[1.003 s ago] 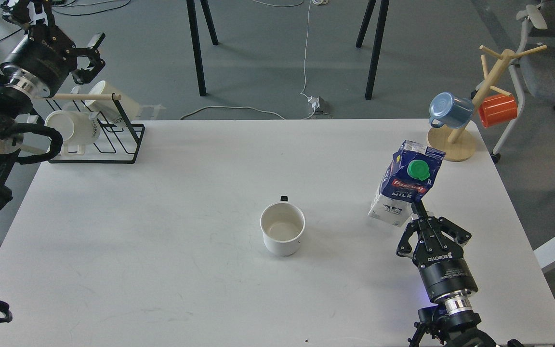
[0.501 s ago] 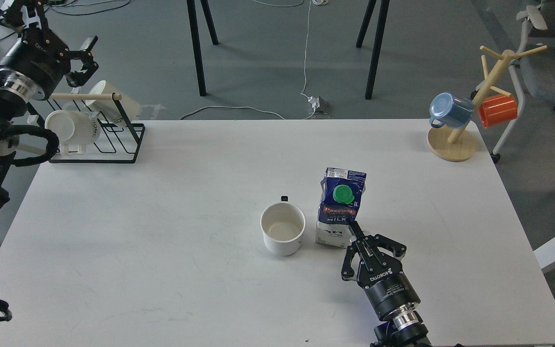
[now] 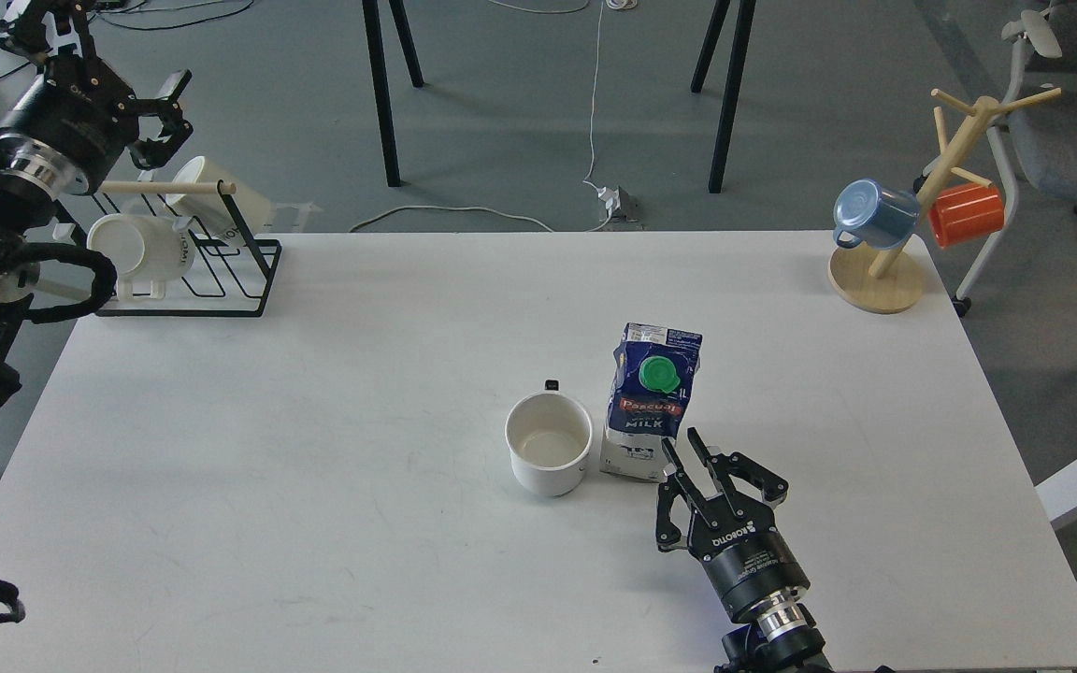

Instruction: Place cup and milk with both arms

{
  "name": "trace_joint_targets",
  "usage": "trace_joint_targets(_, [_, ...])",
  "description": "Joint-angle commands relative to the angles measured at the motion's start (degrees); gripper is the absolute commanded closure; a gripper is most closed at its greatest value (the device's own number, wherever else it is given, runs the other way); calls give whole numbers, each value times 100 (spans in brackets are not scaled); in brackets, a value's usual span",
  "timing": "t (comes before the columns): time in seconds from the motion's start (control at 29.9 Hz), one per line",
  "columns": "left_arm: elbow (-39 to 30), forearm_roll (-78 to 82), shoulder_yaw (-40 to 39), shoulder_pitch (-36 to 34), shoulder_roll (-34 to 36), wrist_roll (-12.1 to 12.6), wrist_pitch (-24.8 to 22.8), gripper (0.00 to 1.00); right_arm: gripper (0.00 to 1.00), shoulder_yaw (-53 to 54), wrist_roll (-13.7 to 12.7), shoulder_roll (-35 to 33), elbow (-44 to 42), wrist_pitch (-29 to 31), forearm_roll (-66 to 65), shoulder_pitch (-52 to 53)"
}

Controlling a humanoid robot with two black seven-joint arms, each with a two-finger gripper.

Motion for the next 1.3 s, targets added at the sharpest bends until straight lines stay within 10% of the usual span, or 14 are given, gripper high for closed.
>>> trace_joint_targets(0.0, [0, 0, -1, -1, 1, 0, -9, 1, 4, -33, 1, -23, 26, 0, 2, -33])
trace_joint_targets(0.7, [26, -1158, -124, 95, -43, 62, -228, 0, 2, 1730, 1, -2519, 1635, 0, 99, -1115])
trace_joint_targets(1.27, [500, -1907, -133, 254, -386, 18, -251, 0, 2, 1163, -60, -2967, -1061, 0, 599, 3541])
